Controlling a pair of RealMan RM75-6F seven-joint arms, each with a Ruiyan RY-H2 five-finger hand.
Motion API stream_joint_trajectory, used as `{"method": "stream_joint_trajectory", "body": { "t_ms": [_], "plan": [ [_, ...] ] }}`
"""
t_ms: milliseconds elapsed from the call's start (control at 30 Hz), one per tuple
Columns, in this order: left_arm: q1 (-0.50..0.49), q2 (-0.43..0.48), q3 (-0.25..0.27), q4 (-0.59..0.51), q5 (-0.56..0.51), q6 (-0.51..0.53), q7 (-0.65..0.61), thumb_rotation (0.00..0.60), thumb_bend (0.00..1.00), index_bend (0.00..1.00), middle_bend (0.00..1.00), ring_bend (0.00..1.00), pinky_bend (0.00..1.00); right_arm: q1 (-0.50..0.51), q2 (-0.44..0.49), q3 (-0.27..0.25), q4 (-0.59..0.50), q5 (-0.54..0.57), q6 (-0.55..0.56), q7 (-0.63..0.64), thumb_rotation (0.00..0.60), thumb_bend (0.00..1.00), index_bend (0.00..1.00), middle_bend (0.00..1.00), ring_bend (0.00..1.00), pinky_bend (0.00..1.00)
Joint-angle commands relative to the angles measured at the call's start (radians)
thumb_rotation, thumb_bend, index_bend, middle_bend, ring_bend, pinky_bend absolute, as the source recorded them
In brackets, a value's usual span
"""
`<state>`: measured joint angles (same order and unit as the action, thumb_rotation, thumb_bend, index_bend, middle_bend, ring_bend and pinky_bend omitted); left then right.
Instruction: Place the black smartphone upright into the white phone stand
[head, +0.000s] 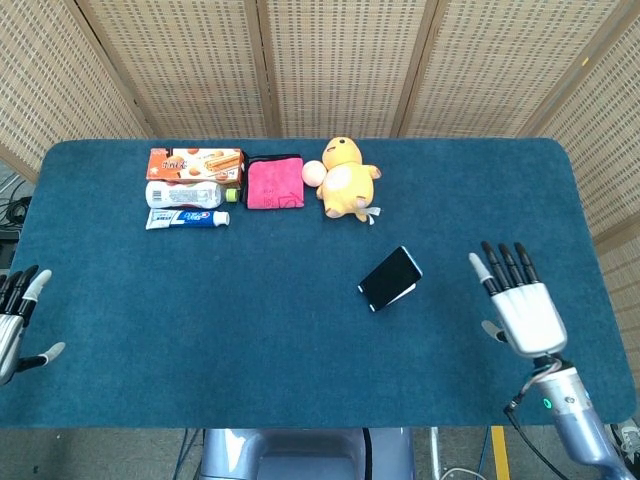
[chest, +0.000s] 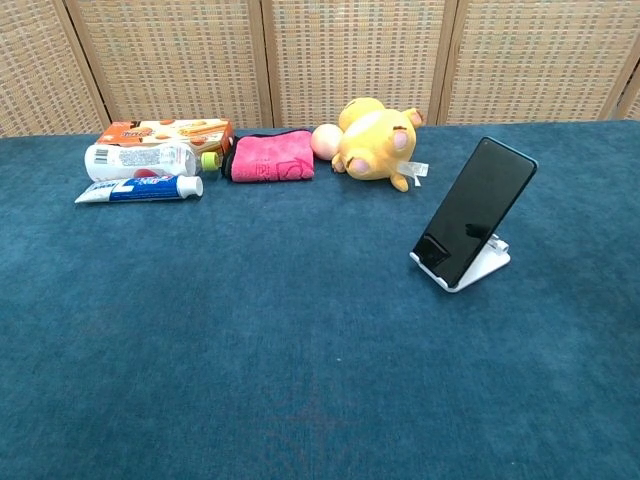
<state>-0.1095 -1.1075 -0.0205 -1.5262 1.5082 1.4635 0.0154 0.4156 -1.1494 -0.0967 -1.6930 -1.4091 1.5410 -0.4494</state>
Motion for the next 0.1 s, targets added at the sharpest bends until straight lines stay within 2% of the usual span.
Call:
{"method": "stream_joint_trajectory", "body": {
  "t_ms": [33,100],
  "plan": [
    [0.007,-0.019,0.007,0.025,0.018,0.020,-0.006,0.600,0.00,0.00,0.00,0.00,0.00,-0.171,-0.039,0.001,0.116,0.010,0.090,0.281,0.600,0.00,0.00,0.00,0.00,0.00],
    [0.008,-0.025,0.007,0.035,0.021,0.022,-0.009,0.600,0.00,0.00,0.00,0.00,0.00,-0.181,-0.051,0.008,0.135,0.008,0.078,0.296,0.600,0.00,0.00,0.00,0.00,0.00]
  ]
}}
